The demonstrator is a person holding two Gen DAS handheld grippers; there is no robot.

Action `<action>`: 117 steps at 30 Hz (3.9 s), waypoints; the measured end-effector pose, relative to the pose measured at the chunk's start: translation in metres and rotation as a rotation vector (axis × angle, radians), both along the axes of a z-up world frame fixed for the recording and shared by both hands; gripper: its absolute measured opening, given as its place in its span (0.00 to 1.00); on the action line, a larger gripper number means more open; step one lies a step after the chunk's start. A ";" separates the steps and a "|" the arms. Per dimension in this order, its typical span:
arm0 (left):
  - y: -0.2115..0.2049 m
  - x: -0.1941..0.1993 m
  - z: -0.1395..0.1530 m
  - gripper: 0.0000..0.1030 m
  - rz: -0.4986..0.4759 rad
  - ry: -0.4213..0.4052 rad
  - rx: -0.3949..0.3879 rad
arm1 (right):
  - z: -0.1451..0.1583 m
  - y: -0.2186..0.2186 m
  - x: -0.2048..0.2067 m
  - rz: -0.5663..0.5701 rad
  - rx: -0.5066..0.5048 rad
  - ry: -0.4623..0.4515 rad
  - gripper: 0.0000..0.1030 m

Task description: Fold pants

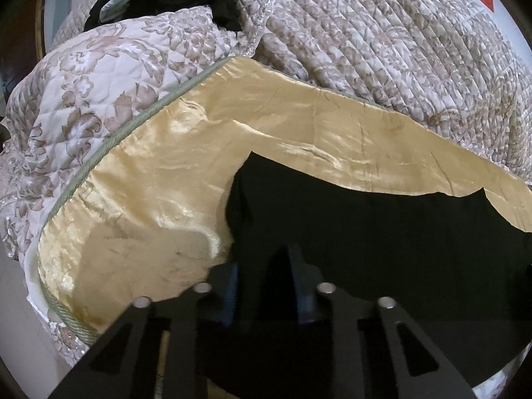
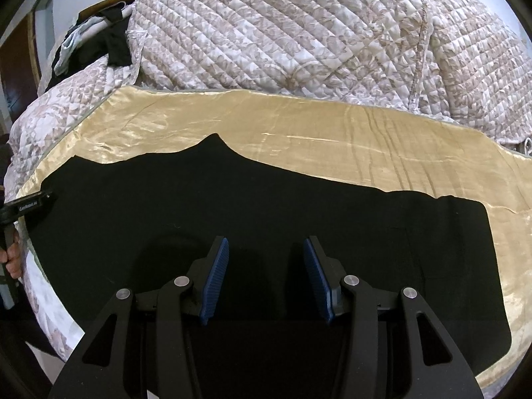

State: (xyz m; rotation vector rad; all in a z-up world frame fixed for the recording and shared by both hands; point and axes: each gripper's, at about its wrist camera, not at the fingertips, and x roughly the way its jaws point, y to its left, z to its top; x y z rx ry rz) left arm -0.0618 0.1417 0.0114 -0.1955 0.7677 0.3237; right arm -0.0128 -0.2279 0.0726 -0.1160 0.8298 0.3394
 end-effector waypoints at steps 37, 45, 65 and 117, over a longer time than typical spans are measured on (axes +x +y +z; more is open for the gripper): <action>-0.216 0.038 0.038 0.33 -0.701 -0.008 -0.498 | 0.009 -0.070 0.008 -0.163 0.274 0.077 0.46; -0.128 0.040 0.045 0.35 -0.469 -0.047 -0.290 | -0.005 -0.048 0.014 -0.018 0.434 0.198 0.46; -0.123 0.039 0.027 0.35 -0.447 -0.057 -0.221 | -0.019 -0.022 0.034 -0.005 0.534 0.289 0.02; -0.158 0.030 0.024 0.36 -0.382 0.034 -0.035 | -0.008 -0.005 -0.019 0.061 0.170 0.094 0.08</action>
